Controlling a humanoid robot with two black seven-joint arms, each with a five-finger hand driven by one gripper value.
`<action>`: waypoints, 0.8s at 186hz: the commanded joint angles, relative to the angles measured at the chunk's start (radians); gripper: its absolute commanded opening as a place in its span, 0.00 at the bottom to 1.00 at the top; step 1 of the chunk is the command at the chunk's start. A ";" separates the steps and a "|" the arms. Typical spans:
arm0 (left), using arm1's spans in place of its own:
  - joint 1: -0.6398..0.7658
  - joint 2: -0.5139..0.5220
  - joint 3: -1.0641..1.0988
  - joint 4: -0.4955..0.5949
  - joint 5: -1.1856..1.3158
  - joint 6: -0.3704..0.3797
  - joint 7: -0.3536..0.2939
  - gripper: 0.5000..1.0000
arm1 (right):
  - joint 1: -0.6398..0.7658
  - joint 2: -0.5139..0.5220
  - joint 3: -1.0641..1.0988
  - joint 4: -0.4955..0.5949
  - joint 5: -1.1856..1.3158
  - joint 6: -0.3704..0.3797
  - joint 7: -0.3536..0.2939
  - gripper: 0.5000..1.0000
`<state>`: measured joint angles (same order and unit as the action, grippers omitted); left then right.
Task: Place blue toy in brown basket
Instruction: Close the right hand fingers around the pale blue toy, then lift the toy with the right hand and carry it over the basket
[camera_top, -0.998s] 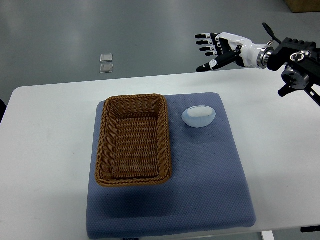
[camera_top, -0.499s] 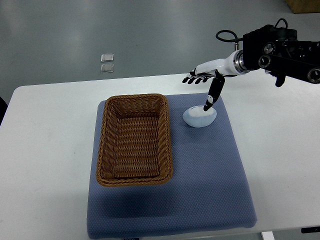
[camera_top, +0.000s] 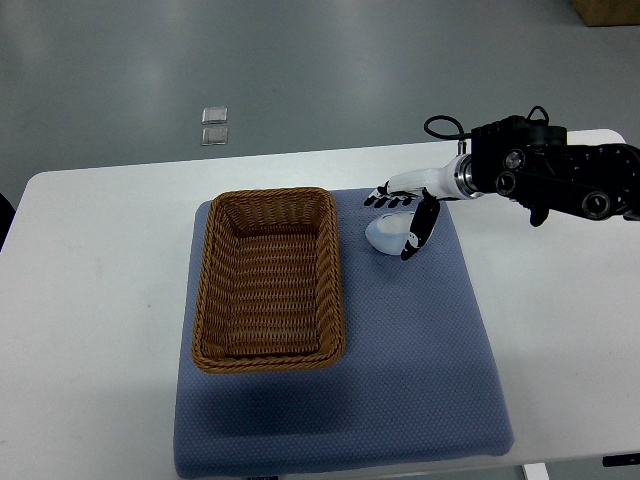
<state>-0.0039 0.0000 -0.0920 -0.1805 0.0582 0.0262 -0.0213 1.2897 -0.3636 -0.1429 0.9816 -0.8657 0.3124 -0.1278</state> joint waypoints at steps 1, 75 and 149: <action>0.001 0.000 0.000 0.001 0.000 0.000 0.000 1.00 | -0.017 0.014 0.000 -0.018 -0.006 -0.021 0.002 0.82; 0.002 0.000 0.000 0.004 0.000 0.000 0.001 1.00 | -0.067 0.022 0.002 -0.031 -0.053 -0.036 0.016 0.33; 0.005 0.000 0.000 0.006 0.000 0.000 0.001 1.00 | 0.009 -0.044 0.016 0.002 -0.067 -0.021 0.017 0.00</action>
<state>0.0011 0.0000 -0.0920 -0.1748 0.0579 0.0261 -0.0204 1.2501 -0.3769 -0.1303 0.9593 -0.9412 0.2840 -0.1098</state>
